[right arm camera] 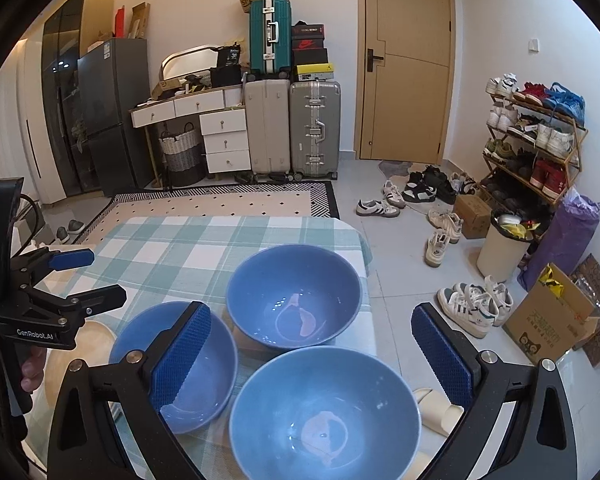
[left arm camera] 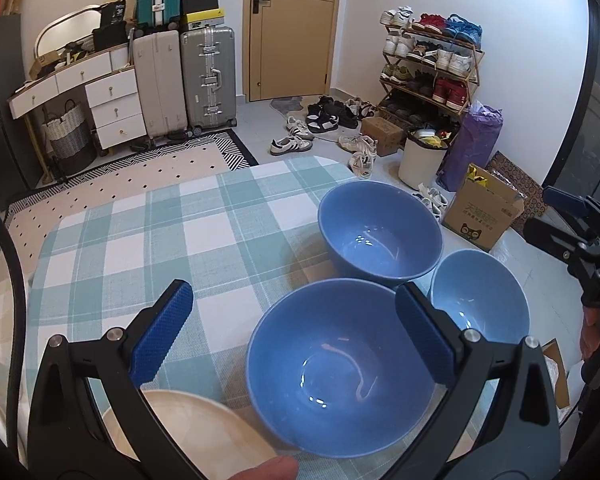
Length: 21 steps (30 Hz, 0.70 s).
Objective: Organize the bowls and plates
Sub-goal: 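Move both grippers to the rim of a light-blue bowl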
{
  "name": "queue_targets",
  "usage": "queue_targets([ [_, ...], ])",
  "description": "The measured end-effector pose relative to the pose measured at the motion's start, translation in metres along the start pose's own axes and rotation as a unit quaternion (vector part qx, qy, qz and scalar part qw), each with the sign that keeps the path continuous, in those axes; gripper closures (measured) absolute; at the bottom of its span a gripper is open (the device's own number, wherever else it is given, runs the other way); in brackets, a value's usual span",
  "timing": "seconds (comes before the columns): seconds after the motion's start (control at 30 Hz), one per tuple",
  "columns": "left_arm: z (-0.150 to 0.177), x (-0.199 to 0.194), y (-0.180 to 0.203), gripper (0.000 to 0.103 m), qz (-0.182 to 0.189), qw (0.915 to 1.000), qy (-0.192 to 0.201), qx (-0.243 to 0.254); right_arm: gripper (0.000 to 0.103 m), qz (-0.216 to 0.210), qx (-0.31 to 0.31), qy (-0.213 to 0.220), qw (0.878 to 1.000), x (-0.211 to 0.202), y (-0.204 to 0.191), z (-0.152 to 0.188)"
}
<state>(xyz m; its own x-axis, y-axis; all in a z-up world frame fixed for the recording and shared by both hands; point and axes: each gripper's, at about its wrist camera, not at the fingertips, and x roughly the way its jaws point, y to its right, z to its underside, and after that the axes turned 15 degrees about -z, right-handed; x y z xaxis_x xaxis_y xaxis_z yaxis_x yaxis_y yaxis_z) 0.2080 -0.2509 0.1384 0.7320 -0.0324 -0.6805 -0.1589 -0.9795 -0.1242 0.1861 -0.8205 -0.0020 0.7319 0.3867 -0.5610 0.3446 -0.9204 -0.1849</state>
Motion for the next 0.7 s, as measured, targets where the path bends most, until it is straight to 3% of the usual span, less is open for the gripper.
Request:
queue_targets([
  [0.17,-0.013,0.018,0.009,0.003,0.011,0.9999,-0.007,-0.011,0.001,0.007,0.022,-0.006,1.000,0.010,0.020,0.001],
  [0.7,-0.047,0.085,0.029,0.003,-0.003,0.9999,-0.013,-0.005,0.001,0.007,0.064,-0.042,0.997,0.064,0.060,-0.003],
])
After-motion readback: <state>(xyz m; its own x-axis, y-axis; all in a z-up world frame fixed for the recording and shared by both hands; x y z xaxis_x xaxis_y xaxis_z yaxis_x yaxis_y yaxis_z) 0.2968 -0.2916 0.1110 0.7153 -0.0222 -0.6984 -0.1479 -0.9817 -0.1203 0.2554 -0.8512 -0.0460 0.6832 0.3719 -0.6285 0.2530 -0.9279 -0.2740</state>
